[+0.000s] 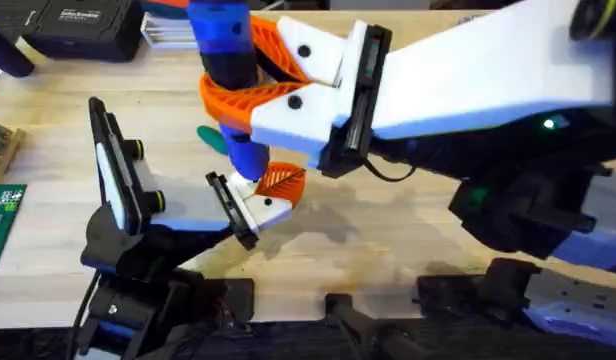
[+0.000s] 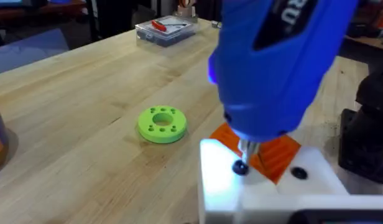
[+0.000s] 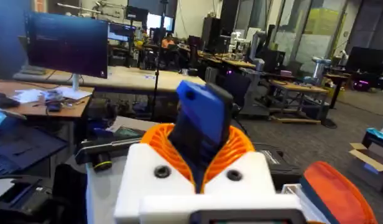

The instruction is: Pick up the gripper from the table and insert it into the empty holder that is missing its gripper. Then pick up a screw, insert it into the mounting hole, and use the screwdriver to tighten it. Finally, clean up the table by picking up the vegetable and placing it into the bucket.

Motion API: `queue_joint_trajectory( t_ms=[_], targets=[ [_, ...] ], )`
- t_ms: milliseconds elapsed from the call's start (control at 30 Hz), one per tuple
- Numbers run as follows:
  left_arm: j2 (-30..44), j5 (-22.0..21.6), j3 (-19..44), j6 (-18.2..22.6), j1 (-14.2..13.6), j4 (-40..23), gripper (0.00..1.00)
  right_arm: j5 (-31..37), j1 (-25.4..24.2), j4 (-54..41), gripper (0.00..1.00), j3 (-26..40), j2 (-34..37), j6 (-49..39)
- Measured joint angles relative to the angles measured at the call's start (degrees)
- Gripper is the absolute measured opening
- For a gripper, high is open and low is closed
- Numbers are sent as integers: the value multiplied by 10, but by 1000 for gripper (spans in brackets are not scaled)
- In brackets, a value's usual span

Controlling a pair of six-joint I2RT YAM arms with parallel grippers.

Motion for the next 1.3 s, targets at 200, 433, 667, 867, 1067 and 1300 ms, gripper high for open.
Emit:
queue_joint_trajectory(
  t_ms=[200, 433, 667, 867, 1067, 1300],
  targets=[
    [0, 0, 0, 0, 0, 0, 4, 0, 0, 0, 30, 0, 0, 0],
    [0, 0, 0, 0, 0, 0, 4, 0, -3, 0, 30, 0, 8, 0],
    [0, 0, 0, 0, 0, 0, 4, 0, -4, 9, 30, 0, 17, 2],
    [0, 0, 0, 0, 0, 0, 4, 0, -5, 15, 30, 0, 23, 5],
    [0, 0, 0, 0, 0, 0, 4, 0, -8, 15, 30, 0, 23, 9],
    [0, -1, 0, 0, 0, 0, 4, -14, -17, 37, 30, -2, 26, 22]
  ],
)
